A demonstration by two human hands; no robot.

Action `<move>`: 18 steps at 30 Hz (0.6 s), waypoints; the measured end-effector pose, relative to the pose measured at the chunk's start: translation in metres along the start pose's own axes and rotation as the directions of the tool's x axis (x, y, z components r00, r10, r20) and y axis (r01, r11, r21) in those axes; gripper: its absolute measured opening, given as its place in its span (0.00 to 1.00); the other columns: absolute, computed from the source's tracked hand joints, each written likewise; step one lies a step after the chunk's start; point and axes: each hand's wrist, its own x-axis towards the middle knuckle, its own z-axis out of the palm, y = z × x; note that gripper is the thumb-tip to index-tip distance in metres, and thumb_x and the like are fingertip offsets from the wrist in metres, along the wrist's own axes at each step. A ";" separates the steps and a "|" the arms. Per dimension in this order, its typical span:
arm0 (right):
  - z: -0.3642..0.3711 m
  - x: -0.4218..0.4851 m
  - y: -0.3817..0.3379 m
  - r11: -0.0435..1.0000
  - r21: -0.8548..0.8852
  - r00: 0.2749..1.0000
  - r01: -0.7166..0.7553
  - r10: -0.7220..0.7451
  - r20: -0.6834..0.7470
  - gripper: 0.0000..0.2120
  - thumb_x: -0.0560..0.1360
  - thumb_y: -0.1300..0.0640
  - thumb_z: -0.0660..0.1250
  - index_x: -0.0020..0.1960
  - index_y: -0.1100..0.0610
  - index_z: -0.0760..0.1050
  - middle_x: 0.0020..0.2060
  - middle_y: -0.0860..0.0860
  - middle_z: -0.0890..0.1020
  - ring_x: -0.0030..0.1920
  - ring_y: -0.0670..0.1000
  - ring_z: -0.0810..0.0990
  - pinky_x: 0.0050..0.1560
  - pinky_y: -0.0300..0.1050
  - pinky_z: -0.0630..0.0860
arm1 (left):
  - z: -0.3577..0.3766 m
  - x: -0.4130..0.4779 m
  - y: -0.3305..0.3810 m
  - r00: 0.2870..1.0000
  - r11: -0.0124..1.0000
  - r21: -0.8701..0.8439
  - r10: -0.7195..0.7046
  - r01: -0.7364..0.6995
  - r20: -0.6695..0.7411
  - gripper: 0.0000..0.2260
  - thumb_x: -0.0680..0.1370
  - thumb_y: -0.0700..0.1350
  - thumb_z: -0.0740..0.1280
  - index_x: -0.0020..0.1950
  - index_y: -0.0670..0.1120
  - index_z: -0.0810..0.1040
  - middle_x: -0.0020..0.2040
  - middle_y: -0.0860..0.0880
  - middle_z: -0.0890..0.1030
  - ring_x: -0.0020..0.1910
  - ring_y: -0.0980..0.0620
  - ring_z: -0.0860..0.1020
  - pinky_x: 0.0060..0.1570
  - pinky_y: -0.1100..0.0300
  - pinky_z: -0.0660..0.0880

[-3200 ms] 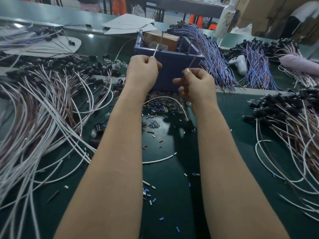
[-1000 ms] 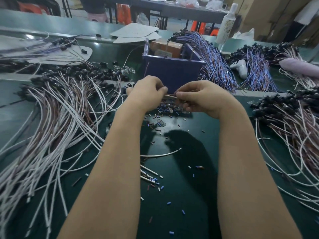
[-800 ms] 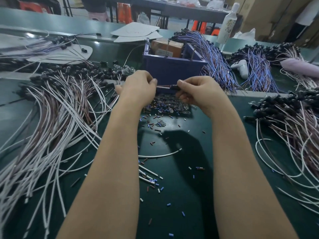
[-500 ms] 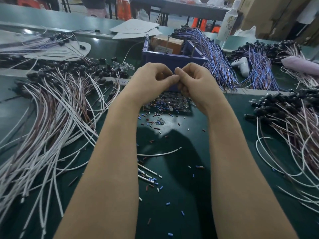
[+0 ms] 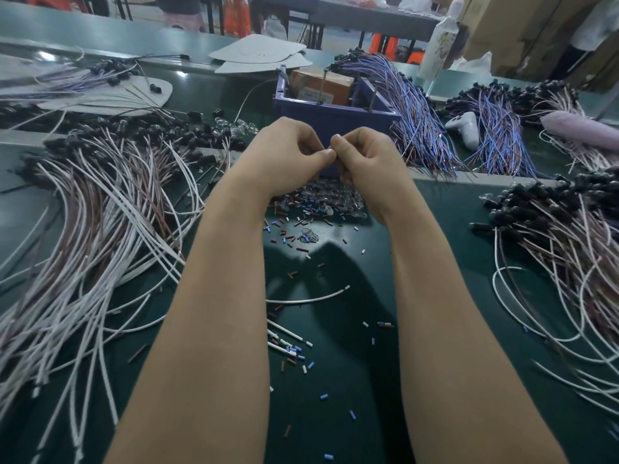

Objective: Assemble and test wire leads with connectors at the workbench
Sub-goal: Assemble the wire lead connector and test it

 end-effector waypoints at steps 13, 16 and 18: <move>-0.003 -0.003 0.015 0.853 -0.492 0.969 -0.171 0.237 0.074 0.01 0.76 0.60 0.65 0.46 0.56 0.76 0.41 0.50 0.79 0.42 0.50 0.76 0.45 0.45 0.74 | -0.009 -0.004 0.009 0.990 0.992 -0.114 -0.061 0.047 -0.124 0.07 0.80 0.44 0.62 0.57 0.48 0.75 0.42 0.54 0.82 0.42 0.59 0.77 0.43 0.64 0.70; -0.009 -0.004 0.008 0.796 -0.588 0.950 -0.143 0.277 0.144 0.01 0.75 0.58 0.67 0.46 0.54 0.77 0.39 0.48 0.78 0.41 0.49 0.76 0.41 0.42 0.72 | -0.009 -0.002 0.010 0.987 0.990 -0.138 -0.036 0.014 -0.158 0.06 0.80 0.44 0.62 0.56 0.48 0.74 0.42 0.57 0.82 0.48 0.58 0.78 0.50 0.63 0.71; -0.015 -0.005 -0.002 0.788 -0.603 0.939 -0.120 0.288 0.189 0.05 0.73 0.52 0.71 0.45 0.53 0.79 0.36 0.46 0.78 0.36 0.45 0.76 0.35 0.39 0.72 | -0.010 -0.001 0.009 0.984 0.989 -0.145 -0.025 -0.001 -0.179 0.07 0.79 0.43 0.63 0.57 0.47 0.75 0.44 0.54 0.83 0.51 0.56 0.79 0.58 0.60 0.73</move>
